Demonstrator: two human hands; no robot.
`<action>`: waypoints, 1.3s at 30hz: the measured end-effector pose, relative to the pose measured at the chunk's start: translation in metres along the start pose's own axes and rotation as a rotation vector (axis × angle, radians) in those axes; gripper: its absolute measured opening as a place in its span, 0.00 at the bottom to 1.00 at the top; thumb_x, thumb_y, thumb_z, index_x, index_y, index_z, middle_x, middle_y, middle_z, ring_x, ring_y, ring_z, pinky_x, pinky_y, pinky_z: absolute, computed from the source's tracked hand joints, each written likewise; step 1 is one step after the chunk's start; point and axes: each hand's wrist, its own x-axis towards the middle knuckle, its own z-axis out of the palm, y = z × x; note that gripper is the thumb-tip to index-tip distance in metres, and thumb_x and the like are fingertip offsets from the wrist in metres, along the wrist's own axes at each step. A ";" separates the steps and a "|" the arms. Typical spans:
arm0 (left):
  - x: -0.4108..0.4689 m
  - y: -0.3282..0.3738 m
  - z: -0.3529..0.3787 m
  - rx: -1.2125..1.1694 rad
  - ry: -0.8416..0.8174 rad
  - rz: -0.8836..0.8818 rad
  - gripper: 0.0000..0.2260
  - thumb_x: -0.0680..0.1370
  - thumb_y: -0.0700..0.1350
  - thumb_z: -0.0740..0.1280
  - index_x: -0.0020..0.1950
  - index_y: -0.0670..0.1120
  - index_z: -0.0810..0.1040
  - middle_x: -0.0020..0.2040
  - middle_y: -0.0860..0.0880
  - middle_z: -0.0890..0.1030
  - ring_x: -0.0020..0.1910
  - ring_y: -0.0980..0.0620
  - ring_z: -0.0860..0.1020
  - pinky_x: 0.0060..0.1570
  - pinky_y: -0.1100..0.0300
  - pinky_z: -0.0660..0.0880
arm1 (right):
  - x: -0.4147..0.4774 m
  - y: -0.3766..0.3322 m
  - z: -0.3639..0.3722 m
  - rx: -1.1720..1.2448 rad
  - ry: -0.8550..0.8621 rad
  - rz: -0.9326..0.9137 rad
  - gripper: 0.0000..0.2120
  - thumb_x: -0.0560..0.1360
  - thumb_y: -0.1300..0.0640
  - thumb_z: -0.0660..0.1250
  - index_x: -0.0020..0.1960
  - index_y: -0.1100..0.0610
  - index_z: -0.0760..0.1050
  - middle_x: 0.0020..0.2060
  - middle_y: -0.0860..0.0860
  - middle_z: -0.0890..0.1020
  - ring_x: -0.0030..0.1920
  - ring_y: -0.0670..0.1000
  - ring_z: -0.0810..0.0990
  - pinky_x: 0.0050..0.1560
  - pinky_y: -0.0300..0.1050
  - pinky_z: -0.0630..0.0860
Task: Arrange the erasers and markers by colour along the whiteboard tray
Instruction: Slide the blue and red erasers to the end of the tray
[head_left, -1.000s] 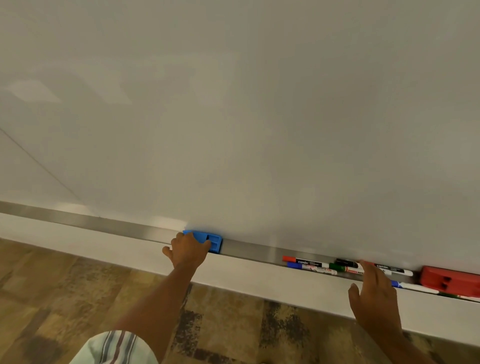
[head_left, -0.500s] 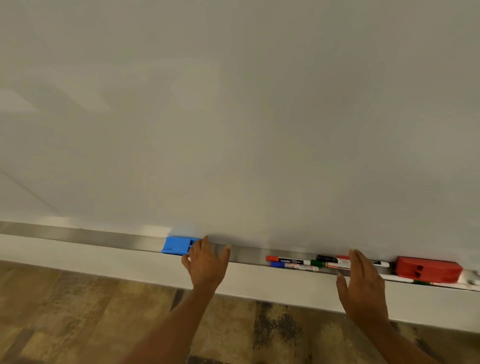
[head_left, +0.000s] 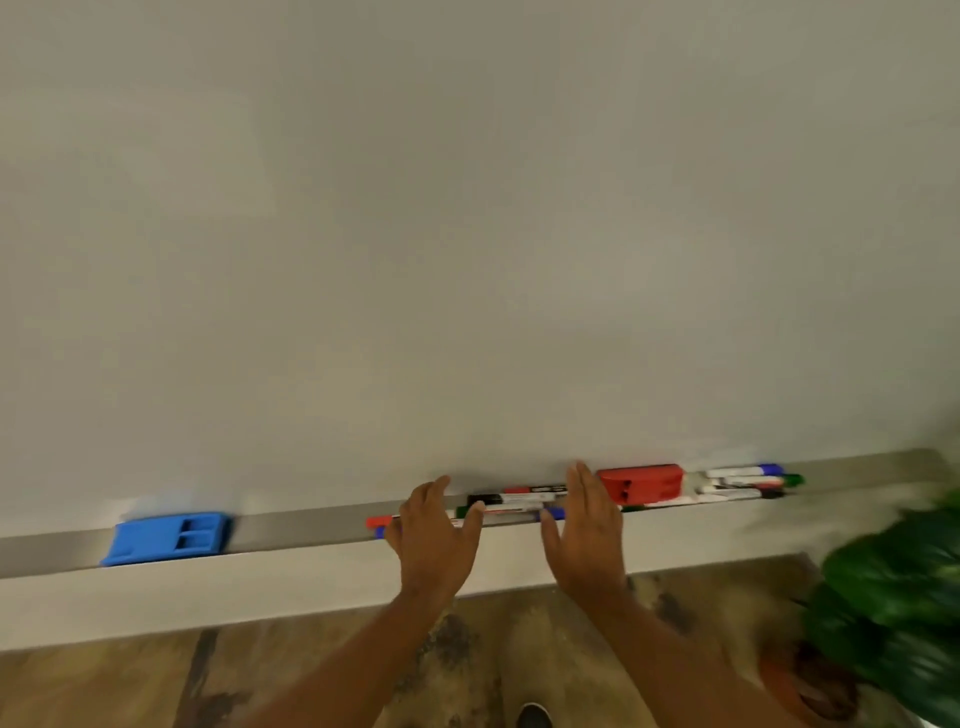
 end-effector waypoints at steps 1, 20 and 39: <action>-0.003 0.017 0.011 -0.041 -0.046 0.014 0.26 0.81 0.60 0.68 0.77 0.53 0.71 0.76 0.49 0.74 0.76 0.46 0.71 0.76 0.41 0.60 | 0.002 0.006 -0.005 0.002 0.010 0.031 0.33 0.81 0.45 0.65 0.82 0.56 0.59 0.81 0.54 0.64 0.80 0.57 0.62 0.78 0.55 0.60; -0.030 0.164 0.156 -0.337 -0.478 -0.129 0.25 0.83 0.39 0.68 0.79 0.51 0.69 0.77 0.48 0.73 0.75 0.46 0.73 0.74 0.51 0.72 | 0.056 0.153 -0.076 0.320 0.001 0.511 0.12 0.83 0.58 0.63 0.65 0.58 0.76 0.59 0.55 0.83 0.61 0.57 0.81 0.65 0.54 0.77; -0.033 0.172 0.159 -0.433 -0.339 -0.208 0.18 0.80 0.41 0.73 0.69 0.48 0.77 0.60 0.48 0.83 0.50 0.54 0.81 0.43 0.68 0.74 | 0.064 0.157 -0.076 0.289 -0.081 0.520 0.08 0.82 0.58 0.64 0.57 0.47 0.76 0.52 0.45 0.80 0.55 0.51 0.79 0.66 0.57 0.68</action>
